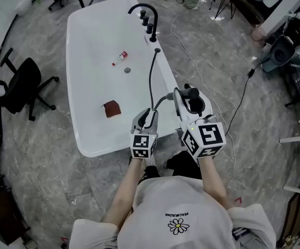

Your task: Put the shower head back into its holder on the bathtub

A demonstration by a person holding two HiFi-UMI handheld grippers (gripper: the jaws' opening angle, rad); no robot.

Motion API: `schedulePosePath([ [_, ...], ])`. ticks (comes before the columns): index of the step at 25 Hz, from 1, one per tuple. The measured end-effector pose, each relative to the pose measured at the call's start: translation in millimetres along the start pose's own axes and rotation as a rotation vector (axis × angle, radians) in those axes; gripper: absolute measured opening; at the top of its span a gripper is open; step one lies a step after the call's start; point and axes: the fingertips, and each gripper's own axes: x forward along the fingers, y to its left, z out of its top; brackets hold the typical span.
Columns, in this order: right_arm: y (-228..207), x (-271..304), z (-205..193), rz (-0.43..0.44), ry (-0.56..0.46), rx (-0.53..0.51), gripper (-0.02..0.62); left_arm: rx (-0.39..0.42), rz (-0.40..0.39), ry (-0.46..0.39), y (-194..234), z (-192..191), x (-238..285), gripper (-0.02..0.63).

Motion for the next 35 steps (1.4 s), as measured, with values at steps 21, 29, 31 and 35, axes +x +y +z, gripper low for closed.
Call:
schedulePosePath([
  [21, -130.0, 98.4, 99.9, 0.313, -0.082, -0.042, 0.137, -0.114, 0.204, 0.198, -3.0, -39.2, 209.9, 0.127],
  [29, -141.3, 110.1, 103.9, 0.259, -0.112, -0.029, 0.137, -0.078, 0.178, 0.240, 10.4, -43.9, 218.9, 0.127],
  [31, -141.3, 112.6, 103.9, 0.247, -0.112, -0.018, 0.137, -0.079, 0.171, 0.245, 11.1, -45.0, 215.3, 0.127],
  [35, -139.3, 121.4, 107.0, 0.212, -0.120, -0.021, 0.137, -0.070, 0.151, 0.229, 15.5, -36.2, 210.7, 0.127],
])
